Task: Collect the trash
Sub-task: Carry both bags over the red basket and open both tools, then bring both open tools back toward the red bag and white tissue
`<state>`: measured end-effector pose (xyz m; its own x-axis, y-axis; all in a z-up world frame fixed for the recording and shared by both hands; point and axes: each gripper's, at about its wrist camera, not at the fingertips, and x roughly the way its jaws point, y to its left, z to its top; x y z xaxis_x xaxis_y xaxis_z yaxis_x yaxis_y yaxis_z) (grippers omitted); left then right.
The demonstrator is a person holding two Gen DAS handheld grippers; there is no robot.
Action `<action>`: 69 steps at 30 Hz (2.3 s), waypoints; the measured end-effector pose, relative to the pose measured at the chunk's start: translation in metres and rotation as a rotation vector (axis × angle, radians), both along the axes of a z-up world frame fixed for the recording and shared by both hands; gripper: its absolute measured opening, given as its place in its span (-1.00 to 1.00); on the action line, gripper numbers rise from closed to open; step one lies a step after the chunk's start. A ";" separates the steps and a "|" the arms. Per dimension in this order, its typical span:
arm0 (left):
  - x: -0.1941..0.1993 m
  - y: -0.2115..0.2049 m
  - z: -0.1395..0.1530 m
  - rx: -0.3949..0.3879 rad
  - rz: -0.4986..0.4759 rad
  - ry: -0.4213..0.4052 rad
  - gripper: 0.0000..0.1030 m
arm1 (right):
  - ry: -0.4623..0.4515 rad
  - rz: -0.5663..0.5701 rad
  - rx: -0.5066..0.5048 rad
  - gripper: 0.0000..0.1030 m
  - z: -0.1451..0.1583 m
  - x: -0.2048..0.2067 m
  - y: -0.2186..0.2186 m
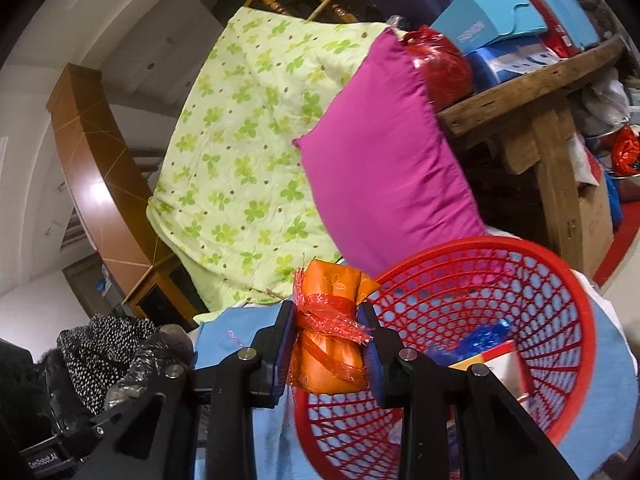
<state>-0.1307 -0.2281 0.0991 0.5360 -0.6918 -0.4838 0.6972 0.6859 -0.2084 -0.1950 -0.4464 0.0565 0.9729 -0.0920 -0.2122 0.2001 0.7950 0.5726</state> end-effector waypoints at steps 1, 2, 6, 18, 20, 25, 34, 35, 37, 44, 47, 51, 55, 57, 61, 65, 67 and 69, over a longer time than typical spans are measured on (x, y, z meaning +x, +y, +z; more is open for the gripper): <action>-0.001 -0.006 0.001 -0.002 -0.015 -0.001 -0.37 | 0.000 -0.006 0.002 -0.34 0.000 -0.002 -0.003; -0.001 -0.010 0.002 -0.002 -0.024 -0.003 -0.37 | 0.000 -0.011 0.005 -0.34 -0.001 -0.004 -0.006; -0.005 -0.030 0.000 0.015 -0.058 -0.020 -0.37 | 0.004 -0.042 0.023 -0.34 -0.006 -0.015 -0.022; 0.000 -0.094 -0.013 0.092 -0.120 -0.055 -0.33 | 0.019 -0.101 0.114 -0.34 -0.018 -0.027 -0.053; 0.002 -0.101 -0.019 0.104 -0.121 -0.051 -0.27 | 0.026 -0.110 0.129 -0.30 -0.019 -0.026 -0.054; 0.003 -0.101 -0.030 0.137 -0.091 -0.050 0.10 | 0.029 -0.106 0.195 -0.12 -0.025 -0.023 -0.062; 0.003 -0.054 -0.033 0.200 0.019 -0.069 0.30 | -0.024 -0.113 0.106 0.36 -0.009 -0.021 -0.038; 0.004 -0.044 -0.032 0.212 0.049 -0.076 0.32 | -0.028 -0.109 0.085 0.36 -0.006 -0.020 -0.032; 0.007 -0.026 -0.030 0.224 0.099 -0.085 0.34 | -0.038 -0.097 0.057 0.36 -0.002 -0.017 -0.022; 0.016 0.032 -0.023 0.286 0.296 -0.180 0.42 | -0.053 -0.019 -0.022 0.36 0.011 0.009 0.028; 0.022 0.050 -0.023 0.306 0.356 -0.200 0.43 | -0.057 0.019 -0.036 0.36 0.013 0.021 0.047; 0.029 0.069 -0.025 0.331 0.421 -0.231 0.43 | -0.041 0.070 -0.065 0.36 0.014 0.041 0.077; 0.035 0.086 -0.027 0.340 0.460 -0.238 0.44 | -0.016 0.103 -0.087 0.36 0.011 0.056 0.098; 0.038 0.093 -0.029 0.336 0.475 -0.234 0.44 | -0.006 0.114 -0.091 0.36 0.009 0.062 0.105; 0.045 0.107 -0.033 0.335 0.504 -0.220 0.45 | 0.017 0.133 -0.097 0.36 0.004 0.072 0.115; 0.054 0.123 -0.042 0.331 0.528 -0.186 0.47 | 0.040 0.152 -0.105 0.36 0.001 0.081 0.125; 0.059 0.130 -0.048 0.331 0.541 -0.162 0.47 | 0.059 0.160 -0.112 0.36 -0.001 0.087 0.130; 0.065 0.141 -0.056 0.332 0.561 -0.129 0.48 | 0.076 0.174 -0.112 0.36 -0.003 0.093 0.135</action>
